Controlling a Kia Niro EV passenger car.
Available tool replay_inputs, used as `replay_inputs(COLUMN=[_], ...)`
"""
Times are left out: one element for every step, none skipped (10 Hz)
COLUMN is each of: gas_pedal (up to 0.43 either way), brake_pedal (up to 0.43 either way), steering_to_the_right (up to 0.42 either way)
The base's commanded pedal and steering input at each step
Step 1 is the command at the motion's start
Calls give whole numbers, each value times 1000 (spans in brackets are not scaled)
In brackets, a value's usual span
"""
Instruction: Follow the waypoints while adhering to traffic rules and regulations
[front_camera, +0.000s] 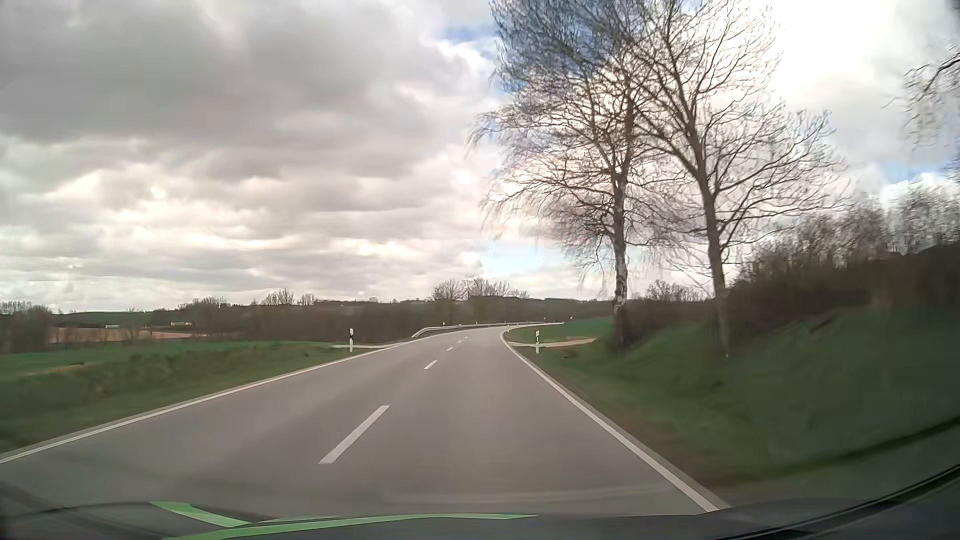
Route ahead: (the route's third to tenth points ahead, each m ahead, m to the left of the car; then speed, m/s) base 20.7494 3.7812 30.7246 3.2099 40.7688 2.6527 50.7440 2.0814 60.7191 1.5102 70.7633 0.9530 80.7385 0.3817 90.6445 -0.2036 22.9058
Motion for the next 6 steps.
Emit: replay_inputs(gas_pedal=[220,220,220,220,220,220], brake_pedal=[0,0,0,0,0,0], steering_to_the_right=[4,4,4,4,4,4])
